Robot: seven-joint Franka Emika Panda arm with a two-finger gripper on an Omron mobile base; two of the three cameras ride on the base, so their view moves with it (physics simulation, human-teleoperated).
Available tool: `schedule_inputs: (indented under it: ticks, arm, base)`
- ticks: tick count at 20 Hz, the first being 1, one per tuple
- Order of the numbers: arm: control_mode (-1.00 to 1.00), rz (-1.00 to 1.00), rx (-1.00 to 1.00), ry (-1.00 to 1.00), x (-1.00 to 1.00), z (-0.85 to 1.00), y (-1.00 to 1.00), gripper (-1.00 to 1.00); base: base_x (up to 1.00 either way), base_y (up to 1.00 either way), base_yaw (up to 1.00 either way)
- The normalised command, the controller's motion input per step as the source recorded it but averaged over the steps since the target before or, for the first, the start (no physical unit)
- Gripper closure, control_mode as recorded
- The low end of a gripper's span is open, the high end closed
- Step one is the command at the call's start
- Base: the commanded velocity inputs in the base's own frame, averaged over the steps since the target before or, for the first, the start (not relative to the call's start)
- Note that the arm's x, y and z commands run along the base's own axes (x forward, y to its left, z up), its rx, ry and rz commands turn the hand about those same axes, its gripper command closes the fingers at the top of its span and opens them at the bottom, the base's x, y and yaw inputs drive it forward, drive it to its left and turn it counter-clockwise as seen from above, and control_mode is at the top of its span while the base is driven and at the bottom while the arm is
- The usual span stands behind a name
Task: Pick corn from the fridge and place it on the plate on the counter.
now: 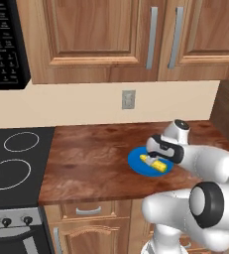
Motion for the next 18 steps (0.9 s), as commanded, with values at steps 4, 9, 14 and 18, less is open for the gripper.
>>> schedule_inputs:
  ticks: [4, 9, 14, 18]
  arm:
    - [-1.0, -0.03, 0.0, 0.01, 0.02, 0.56, -0.07, -1.0]
    - [-1.0, -0.11, 0.0, 0.01, -0.64, 0.63, -0.27, -1.0]
    - [-1.0, -0.3, 0.0, 0.0, -0.78, 0.36, -0.05, -1.0]
    - [-1.0, -0.39, 0.0, 0.04, -0.69, 0.61, 0.0, -1.0]
  base:
    - [0.0, 0.0, 0.0]
    - [0.0, 0.0, 0.0]
    - [0.0, 0.0, 0.0]
    - [0.0, 0.0, 0.0]
